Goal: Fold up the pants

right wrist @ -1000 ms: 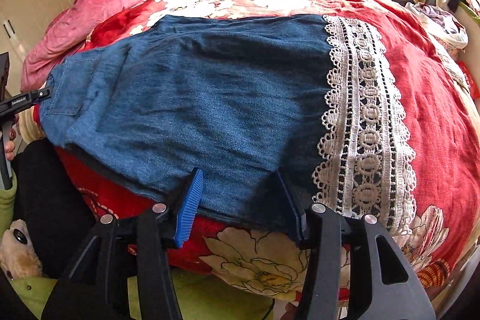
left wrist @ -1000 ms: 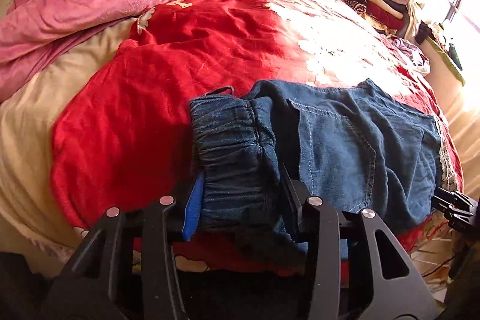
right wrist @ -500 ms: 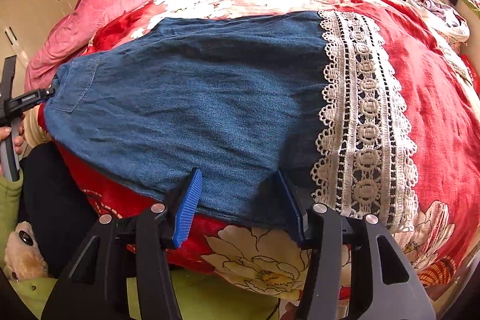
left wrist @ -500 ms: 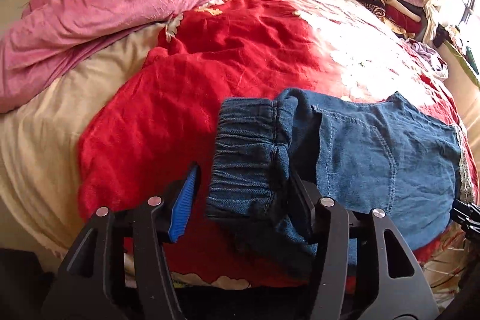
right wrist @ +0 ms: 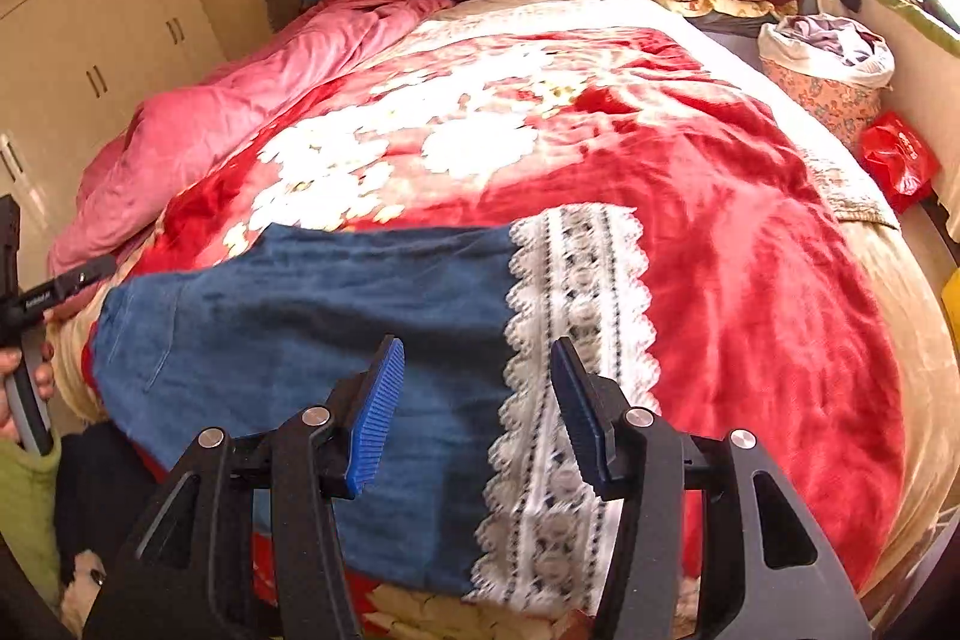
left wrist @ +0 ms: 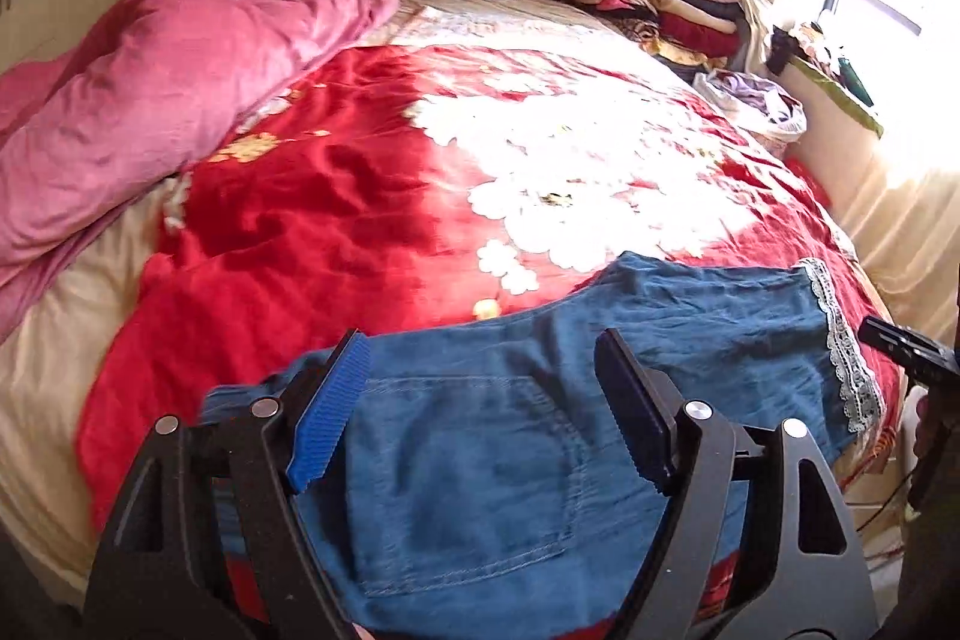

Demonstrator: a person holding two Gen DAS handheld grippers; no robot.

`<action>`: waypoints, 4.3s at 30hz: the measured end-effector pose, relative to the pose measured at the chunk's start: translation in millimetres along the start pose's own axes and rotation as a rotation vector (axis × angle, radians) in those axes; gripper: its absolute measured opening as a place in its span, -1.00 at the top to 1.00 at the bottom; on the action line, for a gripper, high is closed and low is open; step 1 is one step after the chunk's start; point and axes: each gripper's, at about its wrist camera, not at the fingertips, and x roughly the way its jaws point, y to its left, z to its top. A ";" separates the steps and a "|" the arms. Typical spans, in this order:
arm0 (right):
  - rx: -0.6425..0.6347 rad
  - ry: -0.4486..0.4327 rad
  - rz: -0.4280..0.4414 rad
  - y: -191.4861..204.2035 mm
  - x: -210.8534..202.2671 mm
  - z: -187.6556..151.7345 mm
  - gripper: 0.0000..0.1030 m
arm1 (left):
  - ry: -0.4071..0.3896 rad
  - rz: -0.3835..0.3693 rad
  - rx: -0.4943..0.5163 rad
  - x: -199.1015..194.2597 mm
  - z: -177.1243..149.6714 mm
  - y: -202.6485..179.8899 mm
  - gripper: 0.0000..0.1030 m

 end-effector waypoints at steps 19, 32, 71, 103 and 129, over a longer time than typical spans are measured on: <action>0.201 0.140 0.143 -81.7 96.0 48.4 0.30 | 0.290 -0.261 0.042 154.7 30.9 -57.5 0.64; 0.016 -0.003 0.136 -57.5 73.1 79.4 0.67 | 0.142 -0.231 0.049 126.8 52.7 -58.3 0.96; -0.301 0.075 -0.124 50.4 8.6 -59.6 0.00 | 0.189 -0.003 0.224 46.9 -83.5 -85.3 -0.11; -0.102 0.021 -0.096 23.6 -21.5 -51.9 -0.34 | 0.189 -0.063 0.205 28.1 -90.2 -82.5 -0.33; 0.011 -0.074 -0.092 -2.2 -52.1 -54.7 -0.60 | 0.123 -0.083 0.303 10.2 -63.3 -138.9 -0.76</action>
